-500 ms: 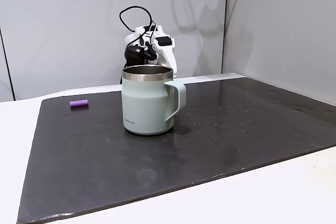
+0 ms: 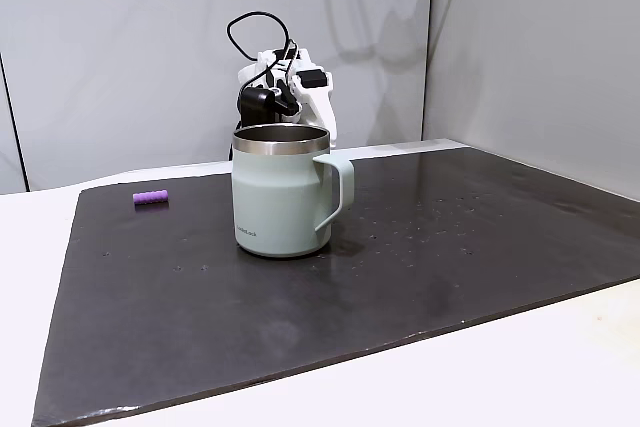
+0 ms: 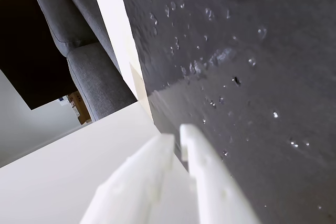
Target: Grasp a pengrip and put it in the cup.
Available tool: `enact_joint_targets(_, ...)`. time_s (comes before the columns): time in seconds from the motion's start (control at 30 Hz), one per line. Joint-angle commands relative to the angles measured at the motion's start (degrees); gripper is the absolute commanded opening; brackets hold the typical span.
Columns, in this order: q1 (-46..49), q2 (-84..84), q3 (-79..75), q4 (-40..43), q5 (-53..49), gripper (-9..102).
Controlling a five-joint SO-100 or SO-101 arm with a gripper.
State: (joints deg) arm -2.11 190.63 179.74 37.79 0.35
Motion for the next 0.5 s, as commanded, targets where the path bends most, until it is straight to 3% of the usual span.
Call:
enact_joint_targets(0.0, -0.9, 0.6, -1.1, 2.9, -1.1, 0)
enact_joint_targets(0.17, -4.6, -0.8, -12.9, 10.7, -3.0, 0)
enact_joint_targets(0.47, -3.9, -24.6, -45.7, 29.4, -4.7, 0)
